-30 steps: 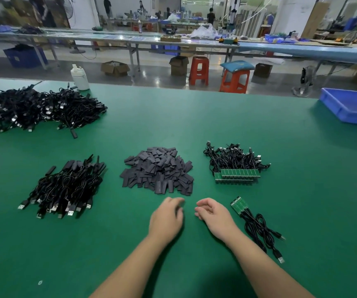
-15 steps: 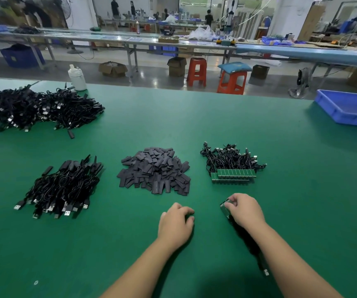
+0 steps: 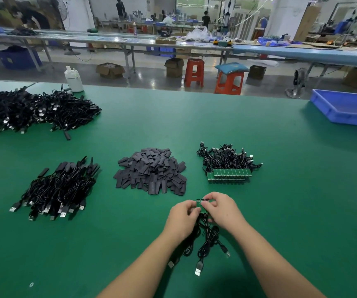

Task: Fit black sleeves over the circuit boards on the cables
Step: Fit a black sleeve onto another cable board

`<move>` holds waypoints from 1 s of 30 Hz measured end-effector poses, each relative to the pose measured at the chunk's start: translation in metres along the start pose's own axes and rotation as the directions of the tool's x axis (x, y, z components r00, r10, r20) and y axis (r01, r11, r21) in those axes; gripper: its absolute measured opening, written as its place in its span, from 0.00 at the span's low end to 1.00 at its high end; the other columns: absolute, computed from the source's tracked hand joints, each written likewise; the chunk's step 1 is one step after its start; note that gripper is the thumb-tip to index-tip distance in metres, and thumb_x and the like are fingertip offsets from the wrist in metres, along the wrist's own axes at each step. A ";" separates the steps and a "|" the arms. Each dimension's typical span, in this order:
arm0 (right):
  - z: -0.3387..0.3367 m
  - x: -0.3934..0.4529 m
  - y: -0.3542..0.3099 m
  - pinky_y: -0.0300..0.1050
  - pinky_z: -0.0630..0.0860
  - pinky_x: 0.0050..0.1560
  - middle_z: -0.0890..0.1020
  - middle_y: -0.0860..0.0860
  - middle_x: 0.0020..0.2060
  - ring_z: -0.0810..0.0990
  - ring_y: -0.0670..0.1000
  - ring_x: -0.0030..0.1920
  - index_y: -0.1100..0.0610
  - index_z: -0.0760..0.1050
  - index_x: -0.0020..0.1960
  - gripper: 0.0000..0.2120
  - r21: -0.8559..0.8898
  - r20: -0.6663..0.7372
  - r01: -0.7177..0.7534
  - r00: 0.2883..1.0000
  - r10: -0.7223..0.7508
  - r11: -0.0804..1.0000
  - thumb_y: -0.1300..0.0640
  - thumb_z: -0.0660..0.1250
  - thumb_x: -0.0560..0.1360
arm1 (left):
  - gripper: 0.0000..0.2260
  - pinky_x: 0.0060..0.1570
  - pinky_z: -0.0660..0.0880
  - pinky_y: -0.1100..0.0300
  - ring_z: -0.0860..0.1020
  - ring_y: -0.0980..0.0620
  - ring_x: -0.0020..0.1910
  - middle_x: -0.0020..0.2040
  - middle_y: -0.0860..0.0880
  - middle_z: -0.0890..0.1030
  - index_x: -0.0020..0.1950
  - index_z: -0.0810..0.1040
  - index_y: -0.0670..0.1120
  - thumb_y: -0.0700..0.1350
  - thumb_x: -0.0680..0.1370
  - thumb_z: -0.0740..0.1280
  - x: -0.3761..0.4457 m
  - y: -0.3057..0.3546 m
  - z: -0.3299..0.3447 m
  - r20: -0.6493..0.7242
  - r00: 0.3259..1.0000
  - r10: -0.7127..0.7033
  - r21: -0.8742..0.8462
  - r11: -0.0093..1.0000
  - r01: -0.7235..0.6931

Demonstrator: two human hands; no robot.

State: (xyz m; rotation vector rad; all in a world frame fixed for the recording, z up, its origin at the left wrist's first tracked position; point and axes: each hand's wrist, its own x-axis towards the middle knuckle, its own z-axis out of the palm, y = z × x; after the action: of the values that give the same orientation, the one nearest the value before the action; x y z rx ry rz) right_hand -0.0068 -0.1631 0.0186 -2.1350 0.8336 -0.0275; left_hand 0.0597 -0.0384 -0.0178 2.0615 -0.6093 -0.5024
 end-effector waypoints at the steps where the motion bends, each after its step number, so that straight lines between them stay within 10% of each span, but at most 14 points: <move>1: 0.000 0.000 -0.001 0.34 0.73 0.28 0.84 0.47 0.41 0.84 0.49 0.32 0.53 0.78 0.57 0.08 -0.016 -0.006 0.005 1.000 -0.005 1.000 0.52 0.66 0.80 | 0.06 0.44 0.74 0.58 0.75 0.54 0.36 0.40 0.50 0.83 0.51 0.82 0.47 0.47 0.79 0.67 0.000 0.001 0.000 -0.007 1.000 -0.007 -0.005 1.000 0.007; 10: 0.010 0.000 0.000 0.44 0.78 0.45 0.85 0.46 0.42 0.82 0.48 0.44 0.51 0.82 0.52 0.08 -0.220 -0.158 0.045 0.984 -0.081 0.974 0.50 0.67 0.78 | 0.09 0.38 0.73 0.58 0.78 0.51 0.36 0.35 0.52 0.81 0.39 0.79 0.50 0.51 0.77 0.69 0.000 0.011 0.000 -0.083 0.993 -0.087 0.093 0.991 0.095; 19: 0.021 -0.004 0.001 0.45 0.73 0.40 0.85 0.49 0.43 0.81 0.53 0.45 0.50 0.80 0.52 0.10 -0.351 -0.236 0.056 0.961 -0.146 0.935 0.49 0.62 0.80 | 0.12 0.34 0.71 0.59 0.77 0.50 0.34 0.32 0.51 0.80 0.35 0.76 0.48 0.51 0.76 0.68 0.001 0.015 0.001 -0.152 0.984 -0.094 0.219 0.967 0.126; 26: -0.010 0.011 0.023 0.50 0.80 0.44 0.82 0.50 0.37 0.83 0.51 0.38 0.50 0.71 0.48 0.07 -0.161 -0.155 0.037 0.986 -0.062 0.986 0.54 0.57 0.83 | 0.07 0.44 0.83 0.50 0.82 0.48 0.32 0.37 0.43 0.80 0.44 0.75 0.39 0.39 0.81 0.63 0.010 -0.007 -0.023 -0.050 0.962 -0.269 -0.389 0.892 0.229; 30: -0.041 0.024 0.049 0.51 0.79 0.47 0.81 0.49 0.37 0.83 0.52 0.40 0.50 0.69 0.48 0.07 -0.355 0.065 0.092 0.995 -0.073 0.930 0.54 0.56 0.84 | 0.06 0.35 0.81 0.57 0.80 0.47 0.32 0.38 0.41 0.79 0.47 0.75 0.37 0.37 0.82 0.63 0.014 -0.022 -0.040 -0.006 0.946 -0.325 -0.502 0.819 0.278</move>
State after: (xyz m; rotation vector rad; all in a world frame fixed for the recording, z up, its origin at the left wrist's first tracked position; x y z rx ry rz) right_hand -0.0273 -0.2265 0.0044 -2.5011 0.7628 0.1461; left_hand 0.0981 -0.0106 -0.0176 1.6721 -0.0699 -0.6655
